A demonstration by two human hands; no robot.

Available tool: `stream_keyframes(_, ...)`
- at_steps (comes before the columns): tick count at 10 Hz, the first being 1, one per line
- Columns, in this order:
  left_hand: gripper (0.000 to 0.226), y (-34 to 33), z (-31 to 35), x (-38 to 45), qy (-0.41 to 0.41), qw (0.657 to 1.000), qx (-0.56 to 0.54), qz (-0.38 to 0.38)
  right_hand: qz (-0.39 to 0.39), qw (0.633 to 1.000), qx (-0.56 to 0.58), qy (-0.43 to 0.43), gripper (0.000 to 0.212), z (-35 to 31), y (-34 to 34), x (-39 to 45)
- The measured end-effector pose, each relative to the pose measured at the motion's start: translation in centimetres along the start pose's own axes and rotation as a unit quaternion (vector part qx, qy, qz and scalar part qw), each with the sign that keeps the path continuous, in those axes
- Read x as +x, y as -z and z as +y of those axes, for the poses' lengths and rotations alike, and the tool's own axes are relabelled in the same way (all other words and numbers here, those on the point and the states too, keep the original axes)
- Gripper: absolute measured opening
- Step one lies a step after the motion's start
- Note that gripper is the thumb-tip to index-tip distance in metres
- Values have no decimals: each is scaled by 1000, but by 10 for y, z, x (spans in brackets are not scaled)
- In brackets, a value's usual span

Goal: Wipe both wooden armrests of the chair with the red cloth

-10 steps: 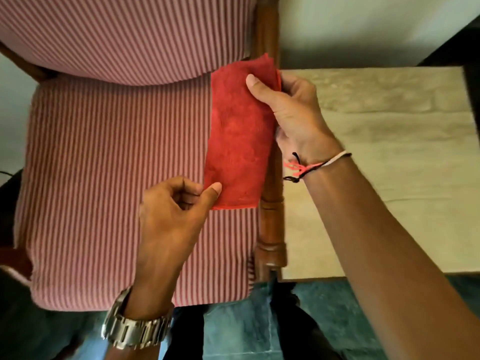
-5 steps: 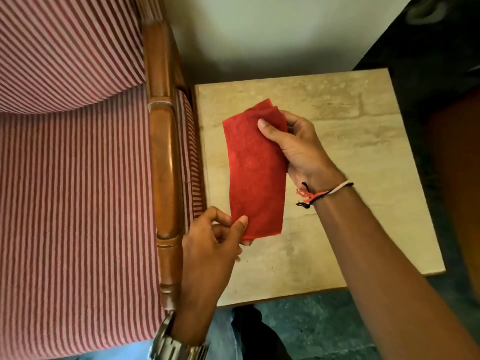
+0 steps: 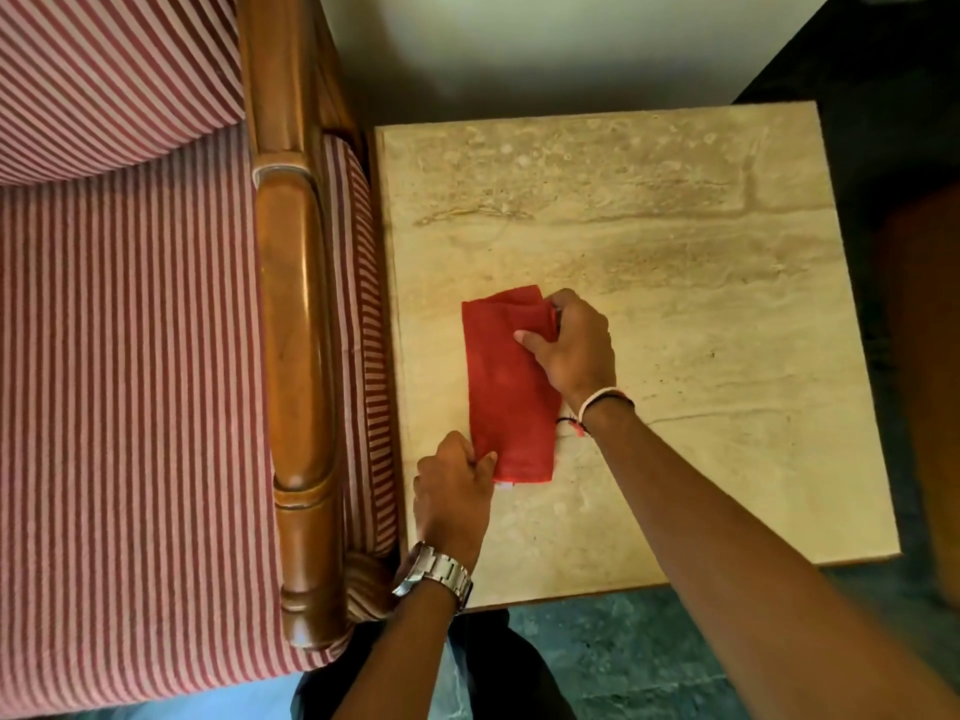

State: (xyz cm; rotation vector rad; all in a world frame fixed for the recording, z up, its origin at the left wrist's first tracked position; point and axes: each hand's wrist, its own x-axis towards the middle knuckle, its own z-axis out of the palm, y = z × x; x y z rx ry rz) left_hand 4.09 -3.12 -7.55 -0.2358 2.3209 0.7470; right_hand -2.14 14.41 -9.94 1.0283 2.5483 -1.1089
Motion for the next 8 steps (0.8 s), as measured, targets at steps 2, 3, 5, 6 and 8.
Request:
stream_keyframes(2,51,-4,1,3,-104,971,210,52,61,988,-131,44,53,-4,-3,-16)
stream_keyframes(3,74,-6,-6,9,-157,956,242,47,66,980,-177,66,55,-8,-4,-25)
stream_keyframes(5,72,-1,-24,3,-232,925,298,43,58,957,-250,134,58,0,-9,-66)
stream_keyframes(6,70,1,-29,6,-207,926,315,-7,-26,954,-270,126,61,14,-14,-85)
stream_keyframes(8,70,31,4,2,-220,910,347,-50,-97,944,-288,131,67,1,9,-92)
